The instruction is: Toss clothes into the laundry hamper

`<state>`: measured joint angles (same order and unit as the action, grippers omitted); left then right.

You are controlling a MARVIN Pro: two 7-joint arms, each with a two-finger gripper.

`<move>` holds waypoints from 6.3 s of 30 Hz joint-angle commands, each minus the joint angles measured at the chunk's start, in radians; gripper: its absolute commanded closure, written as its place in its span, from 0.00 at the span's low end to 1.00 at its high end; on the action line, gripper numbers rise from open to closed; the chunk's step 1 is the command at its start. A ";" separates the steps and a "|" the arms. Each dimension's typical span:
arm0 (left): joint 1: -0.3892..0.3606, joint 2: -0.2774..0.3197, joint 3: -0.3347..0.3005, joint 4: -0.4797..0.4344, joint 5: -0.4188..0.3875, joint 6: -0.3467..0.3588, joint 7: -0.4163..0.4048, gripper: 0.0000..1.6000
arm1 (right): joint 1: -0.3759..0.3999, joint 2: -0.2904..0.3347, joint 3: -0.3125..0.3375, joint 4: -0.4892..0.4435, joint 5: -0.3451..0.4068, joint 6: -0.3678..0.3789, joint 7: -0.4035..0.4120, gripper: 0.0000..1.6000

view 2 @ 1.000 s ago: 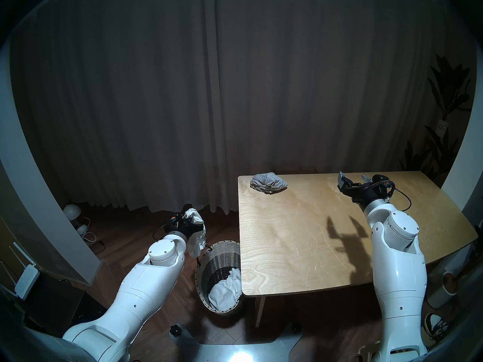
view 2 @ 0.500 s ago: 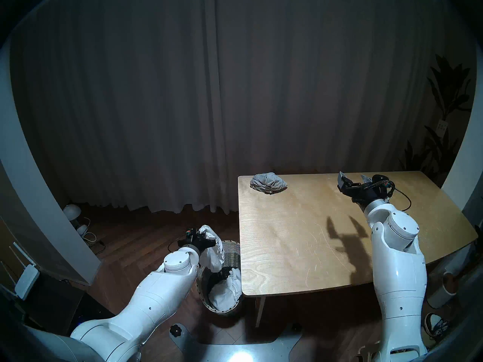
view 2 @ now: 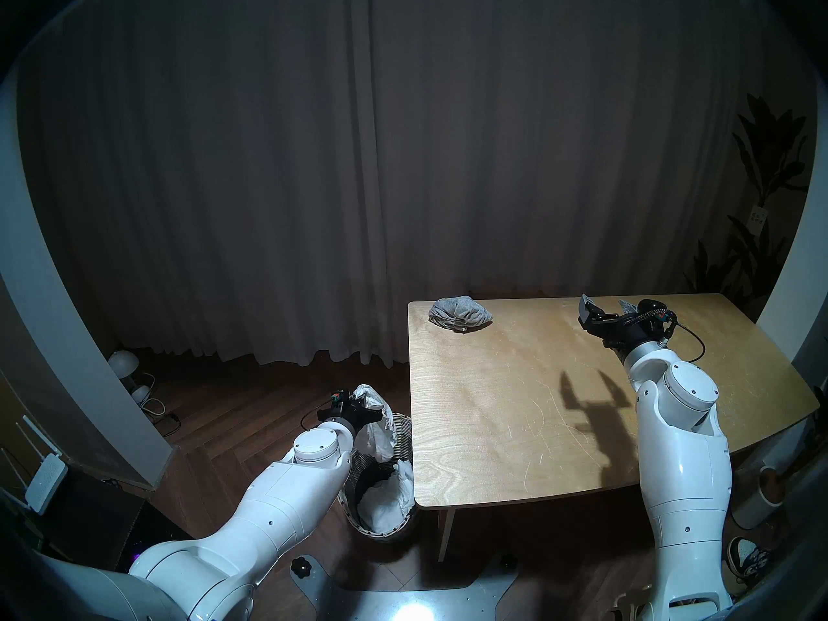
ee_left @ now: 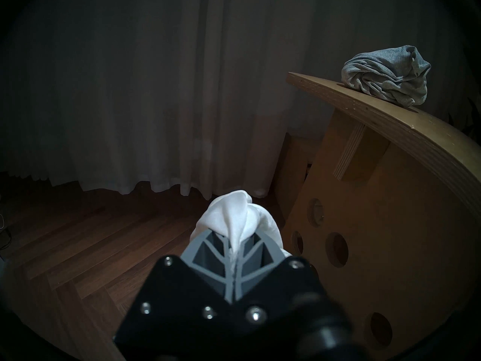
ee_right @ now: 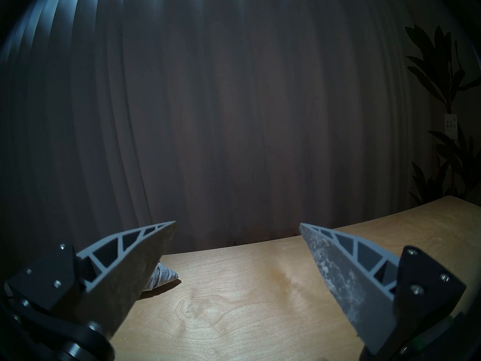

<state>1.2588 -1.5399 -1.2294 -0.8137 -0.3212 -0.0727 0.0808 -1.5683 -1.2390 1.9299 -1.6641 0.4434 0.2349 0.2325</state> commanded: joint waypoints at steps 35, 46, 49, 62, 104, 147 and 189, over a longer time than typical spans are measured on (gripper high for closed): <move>-0.021 0.010 -0.055 -0.056 0.009 -0.069 0.016 0.00 | 0.007 -0.001 -0.001 -0.023 0.000 -0.010 0.002 0.00; 0.040 0.105 -0.148 -0.200 0.012 -0.194 0.084 0.00 | 0.117 0.008 -0.132 -0.011 -0.035 -0.014 0.028 0.00; 0.064 0.123 -0.165 -0.245 0.015 -0.207 0.097 0.00 | 0.147 0.002 -0.182 -0.009 -0.050 -0.013 0.026 0.00; 0.175 0.174 -0.246 -0.339 0.019 -0.241 0.160 0.00 | 0.270 -0.050 -0.366 0.092 -0.135 -0.009 -0.010 0.00; 0.391 0.197 -0.305 -0.658 0.058 -0.304 0.260 0.00 | 0.647 -0.203 -0.581 0.702 -0.351 0.001 -0.307 0.00; 0.664 0.195 -0.319 -1.046 0.107 -0.148 0.410 0.00 | 0.905 -0.295 -0.676 1.246 -0.444 -0.197 -0.384 0.00; 0.709 0.206 -0.300 -1.114 0.115 -0.012 0.462 0.00 | 0.997 -0.395 -0.585 0.985 -0.307 -0.600 -0.198 1.00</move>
<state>1.9579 -1.3364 -1.5323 -1.9197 -0.2122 -0.0857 0.5426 -0.6093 -1.6115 1.3338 -0.5525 0.1108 -0.2921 -0.0039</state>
